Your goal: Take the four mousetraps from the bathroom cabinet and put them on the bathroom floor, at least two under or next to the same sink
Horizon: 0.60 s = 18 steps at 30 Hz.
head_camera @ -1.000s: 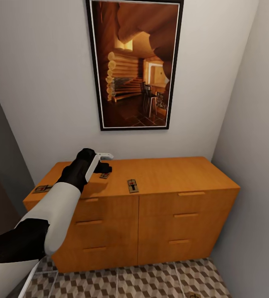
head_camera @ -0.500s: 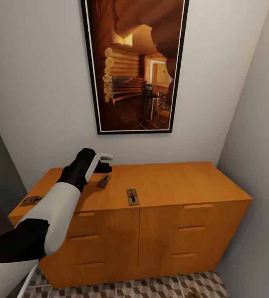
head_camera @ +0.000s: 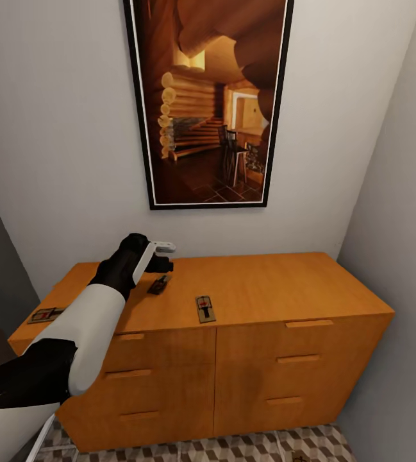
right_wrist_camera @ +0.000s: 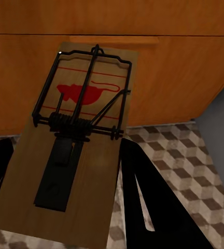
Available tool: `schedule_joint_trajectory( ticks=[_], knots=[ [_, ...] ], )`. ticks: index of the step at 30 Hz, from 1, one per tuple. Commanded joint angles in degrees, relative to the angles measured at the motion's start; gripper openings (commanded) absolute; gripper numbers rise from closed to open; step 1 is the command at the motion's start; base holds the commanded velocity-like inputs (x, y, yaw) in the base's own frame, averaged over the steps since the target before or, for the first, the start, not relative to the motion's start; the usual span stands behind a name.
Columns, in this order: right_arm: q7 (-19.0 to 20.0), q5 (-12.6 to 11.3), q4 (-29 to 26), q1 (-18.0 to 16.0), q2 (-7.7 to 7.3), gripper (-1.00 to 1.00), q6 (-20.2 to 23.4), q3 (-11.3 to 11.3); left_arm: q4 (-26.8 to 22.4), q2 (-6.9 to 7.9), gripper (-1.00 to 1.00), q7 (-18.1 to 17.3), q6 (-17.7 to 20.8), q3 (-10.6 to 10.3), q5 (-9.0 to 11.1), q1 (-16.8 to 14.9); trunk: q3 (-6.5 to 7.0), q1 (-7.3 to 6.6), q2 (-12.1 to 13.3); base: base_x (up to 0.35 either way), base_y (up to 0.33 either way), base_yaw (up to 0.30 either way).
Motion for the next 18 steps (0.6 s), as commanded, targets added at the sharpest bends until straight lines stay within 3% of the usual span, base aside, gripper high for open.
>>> schedule_joint_trajectory(
  ticks=[1,18],
  knots=[
    [-0.2,0.4,0.0,0.0,0.00,-1.00,-0.1,-0.1,0.2,0.01,1.00,0.2,0.2,-0.1,0.1,0.0,-0.06,0.00,0.0,0.002,0.000,0.000],
    [-0.2,0.4,0.0,0.0,0.00,-1.00,-0.1,-0.1,3.8,0.01,1.00,0.2,-0.9,-0.1,0.1,0.0,-0.06,0.00,0.0,0.000,0.000,0.000]
  ],
)
